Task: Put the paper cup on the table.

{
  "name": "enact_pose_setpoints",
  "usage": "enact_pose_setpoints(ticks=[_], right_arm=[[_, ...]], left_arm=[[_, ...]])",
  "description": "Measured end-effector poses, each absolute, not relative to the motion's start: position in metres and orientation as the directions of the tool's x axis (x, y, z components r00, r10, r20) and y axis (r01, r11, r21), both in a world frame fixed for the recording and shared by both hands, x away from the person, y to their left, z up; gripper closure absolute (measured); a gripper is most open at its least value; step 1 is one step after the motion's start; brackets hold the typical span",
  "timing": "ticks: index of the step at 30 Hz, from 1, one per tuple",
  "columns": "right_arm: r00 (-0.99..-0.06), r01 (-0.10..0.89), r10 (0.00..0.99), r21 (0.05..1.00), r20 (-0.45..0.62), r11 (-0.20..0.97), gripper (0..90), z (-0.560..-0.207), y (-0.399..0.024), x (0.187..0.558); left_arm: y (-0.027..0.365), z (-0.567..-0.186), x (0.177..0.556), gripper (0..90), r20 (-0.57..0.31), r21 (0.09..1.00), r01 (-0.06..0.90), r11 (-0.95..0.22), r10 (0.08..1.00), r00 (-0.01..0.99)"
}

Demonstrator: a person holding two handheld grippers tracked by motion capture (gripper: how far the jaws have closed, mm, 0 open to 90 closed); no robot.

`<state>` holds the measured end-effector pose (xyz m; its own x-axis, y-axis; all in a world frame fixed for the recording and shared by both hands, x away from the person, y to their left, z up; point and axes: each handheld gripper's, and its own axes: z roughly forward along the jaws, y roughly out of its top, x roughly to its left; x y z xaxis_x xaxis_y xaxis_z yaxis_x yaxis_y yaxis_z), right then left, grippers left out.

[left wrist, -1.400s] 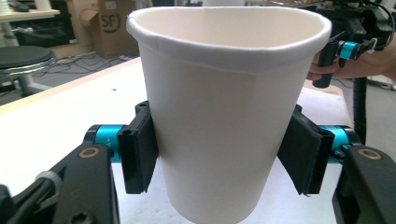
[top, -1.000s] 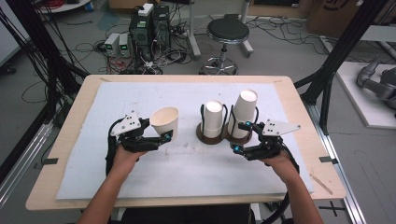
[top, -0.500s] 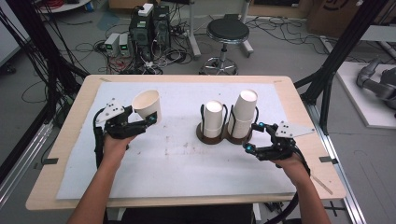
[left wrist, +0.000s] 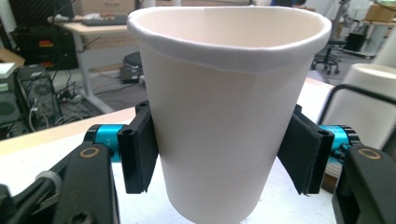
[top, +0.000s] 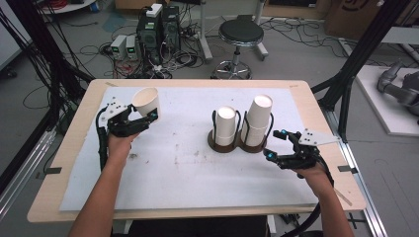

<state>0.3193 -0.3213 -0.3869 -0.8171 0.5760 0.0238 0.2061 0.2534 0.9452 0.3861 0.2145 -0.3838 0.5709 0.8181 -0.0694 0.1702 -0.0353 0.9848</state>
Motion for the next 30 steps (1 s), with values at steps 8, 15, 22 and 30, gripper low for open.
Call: enact_pose_setpoints(ticks=[8, 15, 22, 30], right_arm=[[-0.821, 0.211, 0.570, 0.945, 0.032, 0.251, 20.9, -0.388, -0.322, 0.319], [-0.821, 0.211, 0.570, 0.945, 0.033, 0.250, 20.9, -0.388, -0.322, 0.319], [-0.822, 0.214, 0.568, 0.943, 0.034, 0.254, 21.0, -0.389, -0.320, 0.319], [-0.829, 0.216, 0.557, 0.945, 0.046, 0.245, 20.9, -0.387, -0.316, 0.321]], left_arm=[[0.216, -0.401, 0.403, 35.5, -0.092, 0.974, 0.223, -0.035, 0.840, 0.534], [0.212, -0.408, 0.408, 35.8, -0.094, 0.970, 0.239, -0.046, 0.835, 0.542], [0.211, -0.411, 0.410, 36.0, -0.089, 0.967, 0.249, -0.059, 0.836, 0.541], [0.213, -0.413, 0.411, 36.1, -0.097, 0.965, 0.256, -0.052, 0.839, 0.535]])
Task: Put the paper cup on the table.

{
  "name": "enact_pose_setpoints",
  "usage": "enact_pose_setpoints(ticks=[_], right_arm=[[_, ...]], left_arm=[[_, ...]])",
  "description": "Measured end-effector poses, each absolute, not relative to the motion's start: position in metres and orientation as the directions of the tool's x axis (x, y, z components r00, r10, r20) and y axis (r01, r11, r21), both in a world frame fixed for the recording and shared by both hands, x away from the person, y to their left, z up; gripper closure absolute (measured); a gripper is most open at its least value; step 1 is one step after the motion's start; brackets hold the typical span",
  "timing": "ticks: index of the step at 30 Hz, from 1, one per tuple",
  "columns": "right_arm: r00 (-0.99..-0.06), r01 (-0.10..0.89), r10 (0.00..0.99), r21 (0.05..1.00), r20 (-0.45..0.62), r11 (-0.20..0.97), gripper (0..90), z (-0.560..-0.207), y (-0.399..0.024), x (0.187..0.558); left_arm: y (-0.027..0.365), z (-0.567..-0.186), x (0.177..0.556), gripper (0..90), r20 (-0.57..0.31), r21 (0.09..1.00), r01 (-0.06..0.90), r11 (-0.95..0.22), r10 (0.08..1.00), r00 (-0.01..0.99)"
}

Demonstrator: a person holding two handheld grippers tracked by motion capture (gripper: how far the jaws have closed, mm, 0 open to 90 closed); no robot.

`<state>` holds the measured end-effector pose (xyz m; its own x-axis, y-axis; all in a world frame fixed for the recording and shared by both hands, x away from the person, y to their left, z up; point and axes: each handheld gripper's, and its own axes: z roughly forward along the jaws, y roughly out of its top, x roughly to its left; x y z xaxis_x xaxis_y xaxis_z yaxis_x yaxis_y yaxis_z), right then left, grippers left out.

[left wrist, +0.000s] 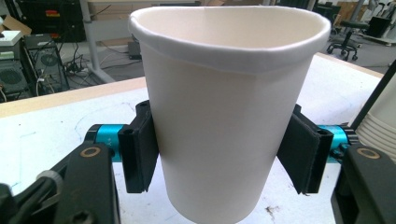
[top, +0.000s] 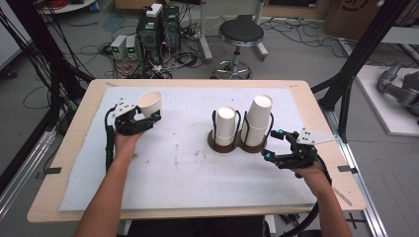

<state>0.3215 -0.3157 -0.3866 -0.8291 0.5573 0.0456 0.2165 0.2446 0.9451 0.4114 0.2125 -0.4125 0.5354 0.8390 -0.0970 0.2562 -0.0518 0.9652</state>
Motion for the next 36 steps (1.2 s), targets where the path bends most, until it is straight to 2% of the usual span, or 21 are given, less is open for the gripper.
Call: enact_pose_setpoints(ticks=[36], right_arm=[[-0.834, 0.215, 0.550, 0.943, 0.042, 0.253, 20.9, -0.3880, -0.3163, 0.3215]], left_arm=[[0.2119, -0.4188, 0.4132, 36.1, -0.094, 0.958, 0.280, -0.068, 0.844, 0.528]])
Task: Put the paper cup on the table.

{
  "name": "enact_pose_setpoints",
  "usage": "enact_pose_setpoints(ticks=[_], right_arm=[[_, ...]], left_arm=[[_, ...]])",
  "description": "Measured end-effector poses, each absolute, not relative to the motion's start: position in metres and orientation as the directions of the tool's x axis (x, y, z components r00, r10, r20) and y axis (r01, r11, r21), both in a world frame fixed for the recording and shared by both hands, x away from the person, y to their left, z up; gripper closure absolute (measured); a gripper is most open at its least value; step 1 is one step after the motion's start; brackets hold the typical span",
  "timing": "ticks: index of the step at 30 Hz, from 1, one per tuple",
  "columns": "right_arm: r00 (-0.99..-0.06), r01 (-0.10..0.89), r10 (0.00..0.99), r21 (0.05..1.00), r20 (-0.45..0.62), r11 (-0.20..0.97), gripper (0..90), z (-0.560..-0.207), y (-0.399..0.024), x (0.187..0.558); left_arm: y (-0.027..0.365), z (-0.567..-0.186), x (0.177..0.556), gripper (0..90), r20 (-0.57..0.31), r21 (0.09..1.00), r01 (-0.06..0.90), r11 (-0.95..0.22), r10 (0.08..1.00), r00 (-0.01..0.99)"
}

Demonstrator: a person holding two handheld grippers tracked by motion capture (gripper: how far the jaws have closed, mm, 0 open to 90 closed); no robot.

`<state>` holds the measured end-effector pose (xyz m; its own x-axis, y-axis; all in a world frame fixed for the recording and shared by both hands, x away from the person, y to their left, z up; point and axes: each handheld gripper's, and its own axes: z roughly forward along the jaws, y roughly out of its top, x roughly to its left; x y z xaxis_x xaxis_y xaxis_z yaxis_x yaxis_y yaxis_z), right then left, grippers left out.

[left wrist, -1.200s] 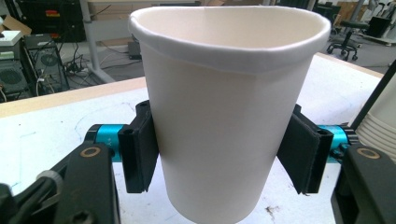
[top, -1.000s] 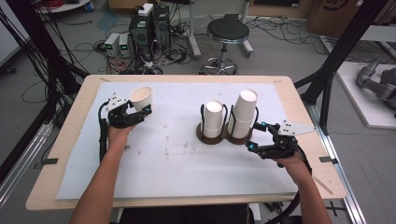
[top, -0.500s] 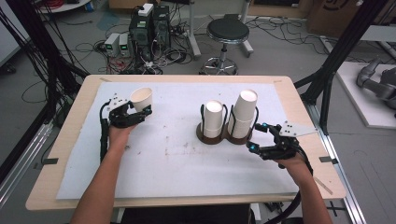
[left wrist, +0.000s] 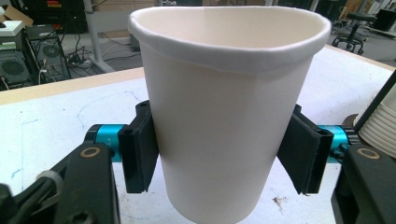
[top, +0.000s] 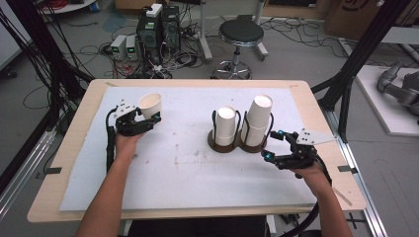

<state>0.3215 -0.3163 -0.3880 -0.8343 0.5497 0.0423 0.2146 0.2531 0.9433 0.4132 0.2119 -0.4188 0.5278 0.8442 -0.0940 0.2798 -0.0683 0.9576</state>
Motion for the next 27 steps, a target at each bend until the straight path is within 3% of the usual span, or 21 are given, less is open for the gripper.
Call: enact_pose_setpoints(ticks=[27], right_arm=[[-0.836, 0.220, 0.547, 0.941, 0.045, 0.259, 20.9, -0.389, -0.315, 0.321]], left_arm=[[0.211, -0.436, 0.417, 35.9, -0.110, 0.932, 0.351, -0.090, 0.854, 0.509]])
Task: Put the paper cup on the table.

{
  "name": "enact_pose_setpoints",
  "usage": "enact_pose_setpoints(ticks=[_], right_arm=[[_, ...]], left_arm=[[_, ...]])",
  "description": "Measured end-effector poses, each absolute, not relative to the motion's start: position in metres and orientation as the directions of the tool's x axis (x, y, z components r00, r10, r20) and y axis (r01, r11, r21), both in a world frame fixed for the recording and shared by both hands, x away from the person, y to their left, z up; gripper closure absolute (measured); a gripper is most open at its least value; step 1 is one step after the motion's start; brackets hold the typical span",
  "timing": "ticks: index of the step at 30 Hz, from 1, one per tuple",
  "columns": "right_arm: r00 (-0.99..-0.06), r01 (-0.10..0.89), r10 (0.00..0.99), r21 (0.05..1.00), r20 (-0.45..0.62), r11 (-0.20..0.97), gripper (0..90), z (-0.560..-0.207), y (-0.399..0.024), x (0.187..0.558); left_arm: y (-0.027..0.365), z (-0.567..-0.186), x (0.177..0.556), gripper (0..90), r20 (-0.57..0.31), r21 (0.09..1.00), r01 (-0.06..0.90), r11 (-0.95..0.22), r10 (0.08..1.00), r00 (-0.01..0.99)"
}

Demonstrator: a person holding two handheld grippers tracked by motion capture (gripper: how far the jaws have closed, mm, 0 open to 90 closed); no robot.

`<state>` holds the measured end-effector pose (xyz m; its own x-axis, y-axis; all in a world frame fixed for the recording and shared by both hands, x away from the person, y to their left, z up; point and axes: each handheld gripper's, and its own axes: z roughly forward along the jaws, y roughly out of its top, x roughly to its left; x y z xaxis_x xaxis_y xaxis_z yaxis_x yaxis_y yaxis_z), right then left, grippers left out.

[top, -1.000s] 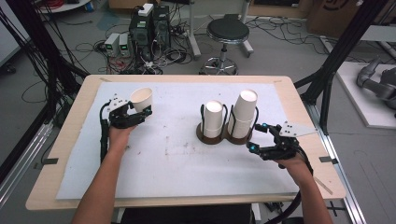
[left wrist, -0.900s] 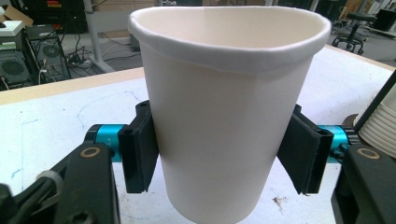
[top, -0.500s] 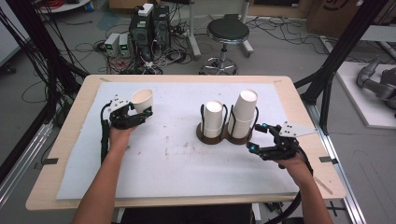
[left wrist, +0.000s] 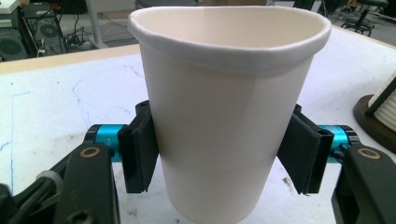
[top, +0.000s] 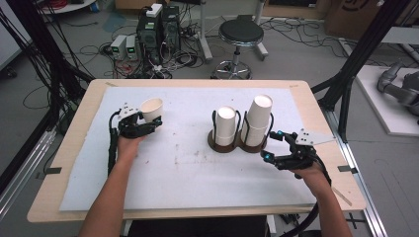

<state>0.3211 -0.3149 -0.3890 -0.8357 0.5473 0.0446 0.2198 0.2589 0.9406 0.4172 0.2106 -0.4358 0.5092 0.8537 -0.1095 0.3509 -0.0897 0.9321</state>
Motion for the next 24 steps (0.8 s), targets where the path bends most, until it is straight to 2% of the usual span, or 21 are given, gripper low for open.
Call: enact_pose_setpoints(ticks=[24], right_arm=[[-0.834, 0.219, 0.549, 0.941, 0.044, 0.257, 20.9, -0.3882, -0.3158, 0.3201]], left_arm=[[0.2082, -0.4436, 0.4150, 32.1, -0.101, 0.895, 0.423, -0.141, 0.860, 0.500]])
